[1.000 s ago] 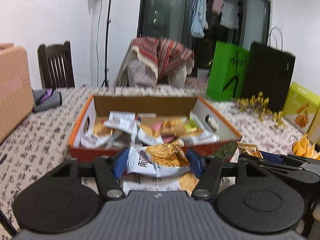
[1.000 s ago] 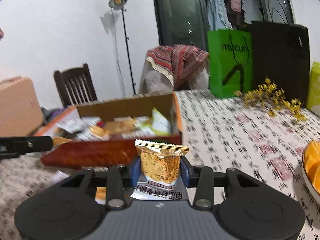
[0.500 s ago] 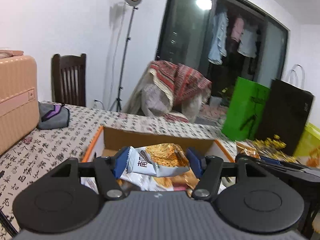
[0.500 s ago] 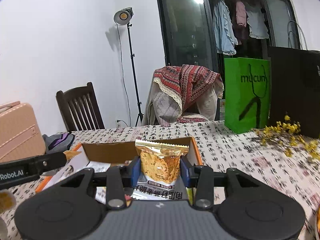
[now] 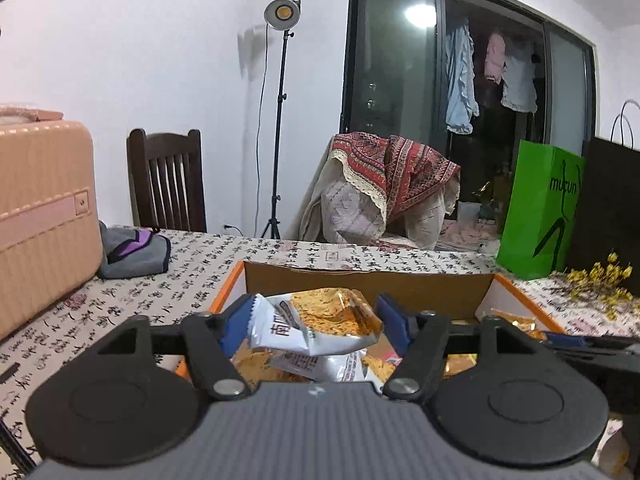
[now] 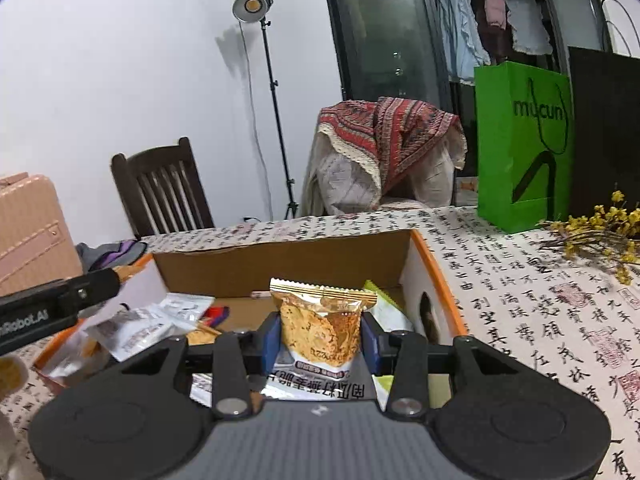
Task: Organize snacks
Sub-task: 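Open both grippers to drop the packets into the box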
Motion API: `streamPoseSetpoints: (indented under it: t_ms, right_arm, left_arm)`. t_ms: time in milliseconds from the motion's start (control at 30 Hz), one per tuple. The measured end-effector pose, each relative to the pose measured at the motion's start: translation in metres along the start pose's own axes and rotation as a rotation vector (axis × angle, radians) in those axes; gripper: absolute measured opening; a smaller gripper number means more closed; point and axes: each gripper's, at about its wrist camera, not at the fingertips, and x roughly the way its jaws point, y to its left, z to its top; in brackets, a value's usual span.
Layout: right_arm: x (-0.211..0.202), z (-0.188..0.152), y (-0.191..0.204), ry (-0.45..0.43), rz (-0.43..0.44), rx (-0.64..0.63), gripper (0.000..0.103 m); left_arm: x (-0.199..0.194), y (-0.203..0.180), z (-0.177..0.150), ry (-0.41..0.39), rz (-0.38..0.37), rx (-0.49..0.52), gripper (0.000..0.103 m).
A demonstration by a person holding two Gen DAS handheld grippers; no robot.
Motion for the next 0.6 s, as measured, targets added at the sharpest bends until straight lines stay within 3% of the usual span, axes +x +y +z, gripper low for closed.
streamPoseSetpoints:
  t_ms: [133,200,267,600]
  right_arm:
    - [-0.002,-0.002,-0.001,-0.002,-0.003,-0.001,0.048]
    - [-0.004,-0.002,-0.004,-0.013,0.005,0.010,0.081]
    - [-0.007,-0.001,-0.006,-0.031,0.006,0.017,0.100]
    - [-0.012,-0.001,-0.006,-0.054,0.004,0.016,0.103]
  left_arm:
    - [-0.002,0.000,-0.004,-0.026,0.030,0.001,0.099]
    - [-0.005,0.002,-0.005,-0.045,0.045,-0.020,0.103]
    - [-0.005,0.006,-0.004,-0.044,0.054,-0.039,0.103]
    - [-0.004,0.012,-0.004,-0.011,0.055,-0.081,0.103]
